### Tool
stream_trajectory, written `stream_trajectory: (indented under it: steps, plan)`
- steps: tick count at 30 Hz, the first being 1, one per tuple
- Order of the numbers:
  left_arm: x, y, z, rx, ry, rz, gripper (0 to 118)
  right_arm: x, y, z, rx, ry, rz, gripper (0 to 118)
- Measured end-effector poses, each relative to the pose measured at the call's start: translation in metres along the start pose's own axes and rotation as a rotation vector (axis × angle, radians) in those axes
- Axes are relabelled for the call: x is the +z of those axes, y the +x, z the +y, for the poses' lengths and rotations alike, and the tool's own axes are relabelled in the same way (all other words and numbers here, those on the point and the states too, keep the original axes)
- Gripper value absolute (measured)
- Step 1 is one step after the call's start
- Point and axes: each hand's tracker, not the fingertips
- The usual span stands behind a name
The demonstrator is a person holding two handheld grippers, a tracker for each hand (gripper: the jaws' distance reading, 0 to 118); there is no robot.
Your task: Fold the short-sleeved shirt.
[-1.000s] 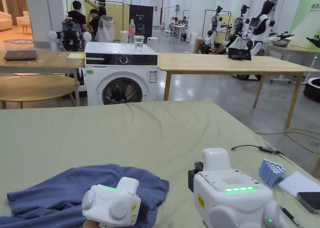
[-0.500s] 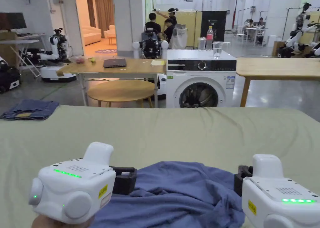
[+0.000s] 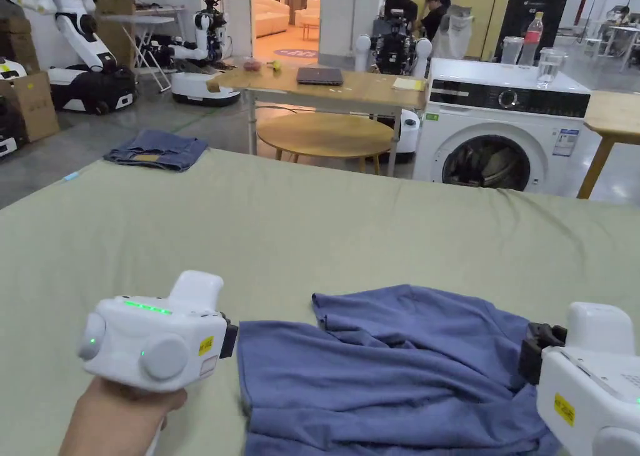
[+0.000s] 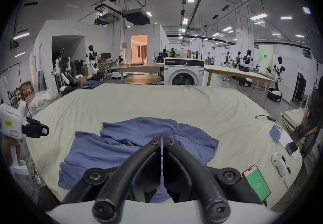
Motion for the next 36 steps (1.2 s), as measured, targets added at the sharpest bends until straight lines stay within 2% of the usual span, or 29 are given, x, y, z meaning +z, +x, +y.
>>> stream_trajectory:
  steps: [6,7,8,9,10,14,17,18,20,22,23,24,27,31,32,33,34,35,36]
  plan:
    - [-0.072,-0.001,0.012,0.034,-0.105,0.011,0,-0.014,0.021,-0.006,0.003,-0.036,-0.021,0]
    - [-0.087,-0.003,0.014,0.046,-0.119,0.018,11,-0.017,0.027,-0.007,0.0,-0.043,-0.027,0]
    - [-0.1,-0.004,0.017,0.051,-0.139,0.023,44,-0.021,0.032,-0.008,-0.002,-0.051,-0.034,0]
    - [-0.103,0.003,0.016,0.046,-0.145,0.037,102,-0.025,0.037,-0.009,-0.005,-0.057,-0.043,0]
    - [-0.116,0.003,0.018,0.032,-0.166,0.052,117,-0.029,0.043,-0.011,-0.008,-0.064,-0.054,0]
    - [-0.145,0.015,0.025,-0.031,-0.194,0.109,115,-0.042,0.07,-0.015,-0.02,-0.094,-0.105,0]
    - [-0.163,0.019,0.03,-0.013,-0.205,0.104,112,-0.05,0.092,-0.019,-0.03,-0.12,-0.148,0]
    - [-0.166,0.021,0.031,-0.013,-0.206,0.108,99,-0.052,0.1,-0.021,-0.034,-0.129,-0.164,0]
    - [-0.169,0.025,0.033,-0.034,-0.22,0.078,60,-0.057,0.117,-0.024,-0.047,-0.147,-0.191,0]
    - [-0.163,0.036,0.034,-0.041,-0.211,0.068,39,-0.064,0.135,-0.028,-0.062,-0.172,-0.219,0]
    - [-0.16,0.042,0.033,-0.081,-0.204,0.053,23,-0.069,0.144,-0.03,-0.069,-0.186,-0.232,0]
    - [-0.157,0.048,0.033,-0.097,-0.205,0.04,3,-0.075,0.152,-0.033,-0.078,-0.205,-0.244,0]
    - [-0.145,0.051,0.034,-0.109,-0.135,0.058,0,-0.098,0.172,-0.039,-0.098,-0.27,-0.257,0]
    - [-0.13,0.044,0.04,-0.049,-0.131,0.023,0,-0.137,0.188,-0.042,-0.123,-0.325,-0.222,0]
    - [-0.126,0.043,0.042,-0.042,-0.127,0.02,0,-0.145,0.19,-0.042,-0.131,-0.332,-0.205,4]
    - [-0.125,0.038,0.045,-0.031,-0.124,0.013,0,-0.155,0.192,-0.041,-0.144,-0.344,-0.183,33]
    - [-0.121,0.037,0.046,-0.023,-0.12,0.008,0,-0.165,0.194,-0.04,-0.156,-0.354,-0.157,67]
    - [-0.118,0.036,0.047,-0.015,-0.118,0.003,0,-0.174,0.194,-0.04,-0.165,-0.379,-0.138,91]
    - [-0.118,0.033,0.049,-0.01,-0.119,-0.002,0,-0.185,0.195,-0.041,-0.168,-0.406,-0.126,99]
